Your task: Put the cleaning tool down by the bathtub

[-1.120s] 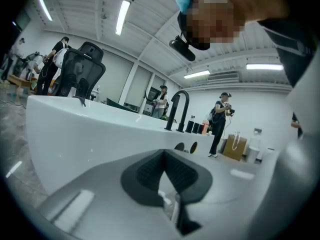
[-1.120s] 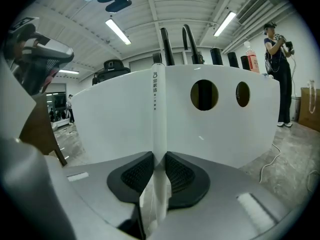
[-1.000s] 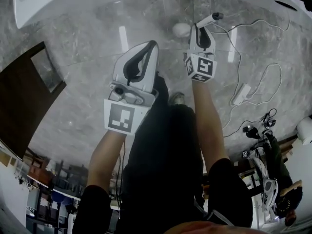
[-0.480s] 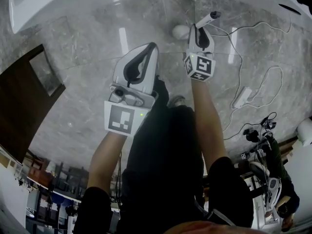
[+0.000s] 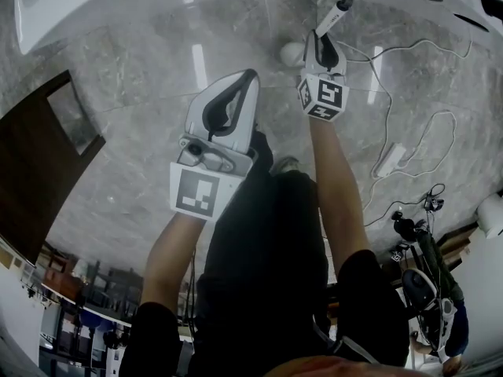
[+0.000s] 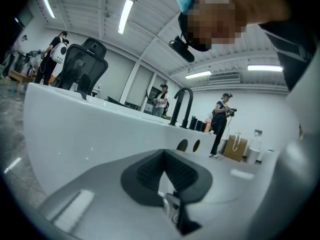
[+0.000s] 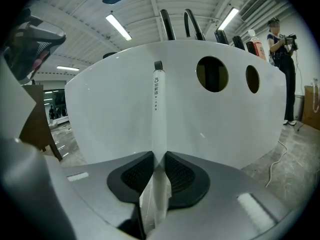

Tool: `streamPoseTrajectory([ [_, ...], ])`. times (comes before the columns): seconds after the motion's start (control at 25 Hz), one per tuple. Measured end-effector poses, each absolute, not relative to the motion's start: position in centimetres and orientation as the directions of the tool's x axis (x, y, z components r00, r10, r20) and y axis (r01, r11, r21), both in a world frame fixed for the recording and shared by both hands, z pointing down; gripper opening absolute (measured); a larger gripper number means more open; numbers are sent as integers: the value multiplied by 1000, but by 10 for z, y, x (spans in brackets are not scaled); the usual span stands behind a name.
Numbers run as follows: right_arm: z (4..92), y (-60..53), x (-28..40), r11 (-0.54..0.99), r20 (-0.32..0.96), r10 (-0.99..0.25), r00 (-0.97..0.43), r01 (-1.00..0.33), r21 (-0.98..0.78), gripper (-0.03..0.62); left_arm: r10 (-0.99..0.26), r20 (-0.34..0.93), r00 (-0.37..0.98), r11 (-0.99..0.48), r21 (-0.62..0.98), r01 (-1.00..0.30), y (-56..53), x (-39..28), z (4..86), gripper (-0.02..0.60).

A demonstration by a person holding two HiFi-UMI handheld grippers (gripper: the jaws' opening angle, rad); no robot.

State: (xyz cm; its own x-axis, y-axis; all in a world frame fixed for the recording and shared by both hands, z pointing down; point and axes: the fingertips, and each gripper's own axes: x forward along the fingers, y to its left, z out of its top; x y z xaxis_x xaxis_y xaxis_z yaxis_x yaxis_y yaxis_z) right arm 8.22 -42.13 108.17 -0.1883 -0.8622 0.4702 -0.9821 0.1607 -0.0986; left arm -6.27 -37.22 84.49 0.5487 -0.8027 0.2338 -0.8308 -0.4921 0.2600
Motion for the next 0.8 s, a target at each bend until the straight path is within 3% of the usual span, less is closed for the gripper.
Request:
streamPoseTrajectory([
  [0.8,1102,-459,81,152,491,-849,-194,-981,-124,78,-814,243,527,-466,268,-844,-396,-72,859,8],
])
